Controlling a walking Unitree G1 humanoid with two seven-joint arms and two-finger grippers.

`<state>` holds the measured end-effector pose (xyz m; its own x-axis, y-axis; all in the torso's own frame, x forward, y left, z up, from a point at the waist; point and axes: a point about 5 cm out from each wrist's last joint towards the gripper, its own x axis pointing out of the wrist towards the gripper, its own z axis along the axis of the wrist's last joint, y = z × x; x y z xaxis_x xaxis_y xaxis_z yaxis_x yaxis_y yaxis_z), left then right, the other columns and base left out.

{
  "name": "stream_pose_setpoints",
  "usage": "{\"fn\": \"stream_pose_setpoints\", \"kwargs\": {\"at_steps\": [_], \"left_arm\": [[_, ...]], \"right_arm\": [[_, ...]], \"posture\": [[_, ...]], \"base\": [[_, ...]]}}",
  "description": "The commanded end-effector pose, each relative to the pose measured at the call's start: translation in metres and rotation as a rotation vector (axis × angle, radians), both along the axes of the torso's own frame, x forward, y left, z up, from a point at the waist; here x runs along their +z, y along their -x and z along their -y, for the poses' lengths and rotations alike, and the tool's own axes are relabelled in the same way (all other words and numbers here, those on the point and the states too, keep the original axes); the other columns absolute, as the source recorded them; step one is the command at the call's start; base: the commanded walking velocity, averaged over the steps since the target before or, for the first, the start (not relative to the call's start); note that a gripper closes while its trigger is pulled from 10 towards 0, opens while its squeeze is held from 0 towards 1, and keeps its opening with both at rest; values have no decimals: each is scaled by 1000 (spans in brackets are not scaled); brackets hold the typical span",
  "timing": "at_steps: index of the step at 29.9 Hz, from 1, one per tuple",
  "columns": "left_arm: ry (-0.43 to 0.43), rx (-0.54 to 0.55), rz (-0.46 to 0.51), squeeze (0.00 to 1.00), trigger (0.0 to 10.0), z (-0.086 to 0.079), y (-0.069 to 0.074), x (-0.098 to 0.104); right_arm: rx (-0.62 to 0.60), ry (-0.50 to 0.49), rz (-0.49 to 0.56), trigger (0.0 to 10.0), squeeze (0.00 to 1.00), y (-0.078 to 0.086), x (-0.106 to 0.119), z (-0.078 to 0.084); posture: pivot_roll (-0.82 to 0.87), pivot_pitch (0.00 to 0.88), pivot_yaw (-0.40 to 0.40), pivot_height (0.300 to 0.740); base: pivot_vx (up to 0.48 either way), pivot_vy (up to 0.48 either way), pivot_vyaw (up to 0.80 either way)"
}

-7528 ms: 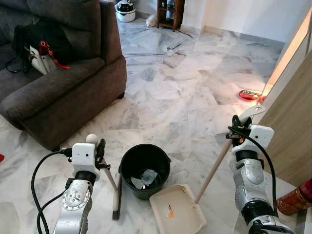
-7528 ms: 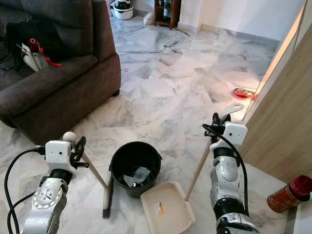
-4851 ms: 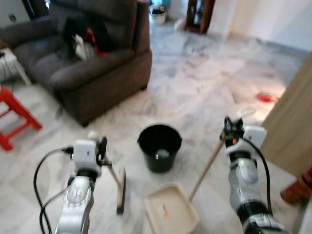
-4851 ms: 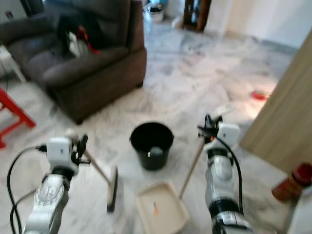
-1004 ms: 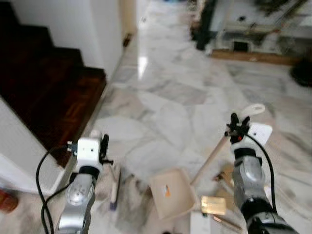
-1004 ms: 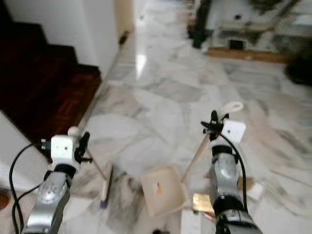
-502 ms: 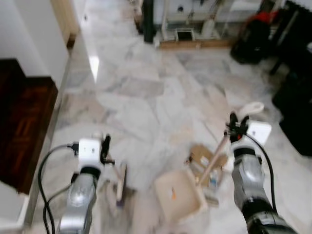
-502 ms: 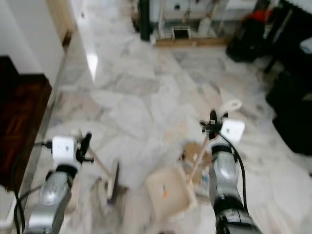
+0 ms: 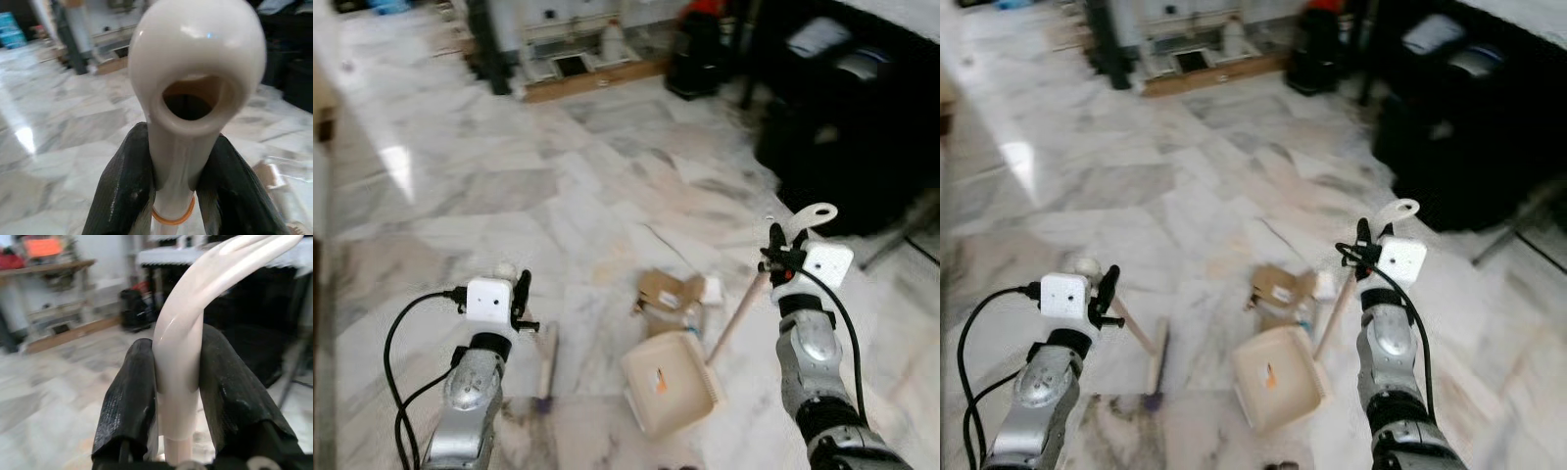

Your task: Sweep floor

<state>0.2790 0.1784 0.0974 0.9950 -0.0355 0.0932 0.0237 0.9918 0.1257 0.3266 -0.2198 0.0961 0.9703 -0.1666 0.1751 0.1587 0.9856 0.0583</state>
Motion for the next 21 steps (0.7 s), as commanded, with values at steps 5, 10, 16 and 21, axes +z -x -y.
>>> {"fn": "stream_pose_setpoints", "kwargs": {"at_steps": [5, 10, 16, 21], "left_arm": [[6, -7, 45, 0, 10000, -1, -2, 9], [6, -8, 45, 0, 10000, 0, -2, 9], [9, -8, 40, 0, 10000, 1, -2, 8], [10, -6, 39, 0, 10000, 0, -2, 7]], "right_arm": [[16, 2, 52, 10000, 0, -4, 11, -5], [15, -8, 67, 10000, 0, -3, 12, -4], [8, 2, 41, 10000, 0, 1, 6, -3], [2, 5, 23, 10000, 0, 5, 0, -2]], "posture": [[80, 65, 22, 740], [77, 72, 22, 740], [75, 81, 19, 740], [73, 86, 20, 740]], "base": [[0, 0, -800], [0, 0, -480], [0, 0, 0], [0, 0, 0]]}}
